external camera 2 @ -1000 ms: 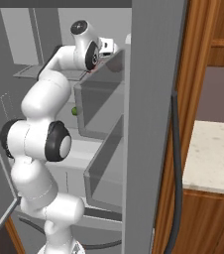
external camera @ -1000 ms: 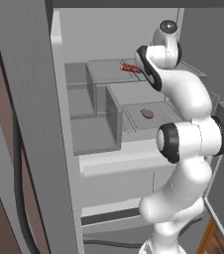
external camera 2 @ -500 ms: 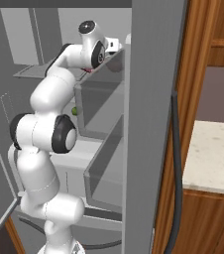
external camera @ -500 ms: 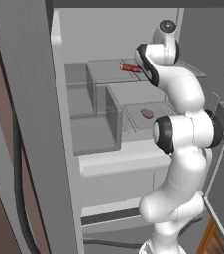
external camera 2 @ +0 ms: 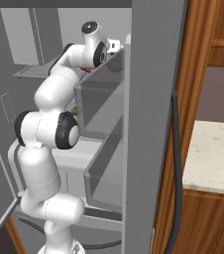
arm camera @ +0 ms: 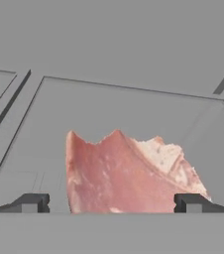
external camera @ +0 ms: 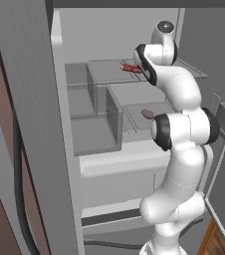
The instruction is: Gather the eggplant and avocado from the fridge and place them on a tray on the dining counter. Then gather the steaks from the fridge and place them on the other tray.
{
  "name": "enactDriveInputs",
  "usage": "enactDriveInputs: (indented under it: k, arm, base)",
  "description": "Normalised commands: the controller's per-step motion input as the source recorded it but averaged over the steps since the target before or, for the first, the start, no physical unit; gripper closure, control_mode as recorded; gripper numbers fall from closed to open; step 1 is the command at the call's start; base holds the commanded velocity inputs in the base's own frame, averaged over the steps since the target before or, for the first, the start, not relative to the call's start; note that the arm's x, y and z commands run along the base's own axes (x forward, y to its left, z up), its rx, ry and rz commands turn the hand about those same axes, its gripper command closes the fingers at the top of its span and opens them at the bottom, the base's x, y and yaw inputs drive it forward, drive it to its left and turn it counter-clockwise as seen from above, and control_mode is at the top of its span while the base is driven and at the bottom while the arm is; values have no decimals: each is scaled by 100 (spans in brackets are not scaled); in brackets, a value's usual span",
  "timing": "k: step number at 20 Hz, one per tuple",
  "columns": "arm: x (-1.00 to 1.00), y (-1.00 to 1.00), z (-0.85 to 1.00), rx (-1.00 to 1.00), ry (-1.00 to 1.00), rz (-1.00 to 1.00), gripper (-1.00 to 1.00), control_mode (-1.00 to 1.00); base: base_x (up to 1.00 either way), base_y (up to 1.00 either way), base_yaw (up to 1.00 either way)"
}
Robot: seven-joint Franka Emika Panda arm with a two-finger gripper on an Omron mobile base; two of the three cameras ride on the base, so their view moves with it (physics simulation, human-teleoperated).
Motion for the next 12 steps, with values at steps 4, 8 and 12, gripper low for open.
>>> enactDriveInputs:
  k: [4, 8, 12]
  arm:
    - [10, 0, -20, 0, 2, 0, -100, -100]
    - [11, 0, -16, 0, 1, 0, 100, -100]
    - [2, 0, -1, 0, 0, 0, 100, -100]
  base:
    - [0, 0, 0]
    - [0, 0, 0]
    - [0, 0, 0]
